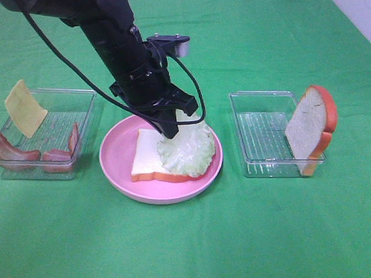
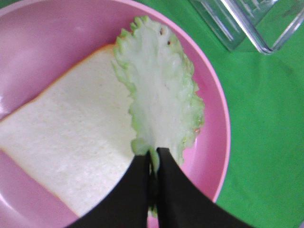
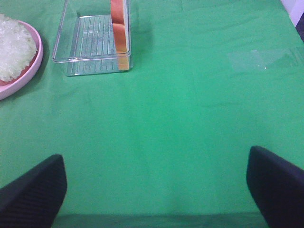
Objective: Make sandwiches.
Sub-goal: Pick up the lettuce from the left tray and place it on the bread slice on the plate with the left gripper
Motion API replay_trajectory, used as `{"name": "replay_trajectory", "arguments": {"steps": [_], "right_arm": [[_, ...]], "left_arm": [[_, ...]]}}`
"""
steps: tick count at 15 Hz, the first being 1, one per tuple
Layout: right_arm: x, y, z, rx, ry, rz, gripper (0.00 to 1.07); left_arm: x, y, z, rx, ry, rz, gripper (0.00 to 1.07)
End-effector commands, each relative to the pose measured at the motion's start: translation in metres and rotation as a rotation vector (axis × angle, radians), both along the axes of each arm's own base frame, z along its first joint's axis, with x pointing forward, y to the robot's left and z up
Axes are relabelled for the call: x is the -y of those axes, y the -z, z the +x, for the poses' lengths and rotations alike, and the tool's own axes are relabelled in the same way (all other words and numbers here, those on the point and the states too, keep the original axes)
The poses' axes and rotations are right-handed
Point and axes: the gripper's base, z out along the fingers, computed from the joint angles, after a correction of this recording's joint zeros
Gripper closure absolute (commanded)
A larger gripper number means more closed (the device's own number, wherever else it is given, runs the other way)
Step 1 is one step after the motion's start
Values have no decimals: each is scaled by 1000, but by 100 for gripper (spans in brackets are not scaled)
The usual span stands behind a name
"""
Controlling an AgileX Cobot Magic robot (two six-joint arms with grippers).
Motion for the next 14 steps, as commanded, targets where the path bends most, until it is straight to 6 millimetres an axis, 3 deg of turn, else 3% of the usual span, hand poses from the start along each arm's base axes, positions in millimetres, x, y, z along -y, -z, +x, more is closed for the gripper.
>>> {"name": "replay_trajectory", "arguments": {"steps": [1, 7, 8, 10, 11, 12, 13, 14], "right_arm": [[0, 0, -2, 35, -1, -3, 9], [0, 0, -2, 35, -1, -3, 9], [0, 0, -2, 35, -1, -3, 9], [0, 0, -2, 35, -1, -3, 9], [0, 0, -2, 35, -1, -3, 9], [0, 0, -2, 35, -1, -3, 9], [0, 0, -2, 35, -1, -3, 9], [0, 0, -2, 35, -1, -3, 9]], "left_arm": [[-1, 5, 1, 5, -27, 24, 107], [-4, 6, 1, -18, -76, 55, 107], [-5, 6, 1, -25, -89, 61, 101], [-6, 6, 1, -26, -95, 72, 79], [-6, 1, 2, -23, -126, 70, 53], [-6, -1, 3, -19, -131, 70, 21], [-6, -8, 3, -14, -134, 70, 5], [-7, -26, 3, -21, -102, 90, 5]]}}
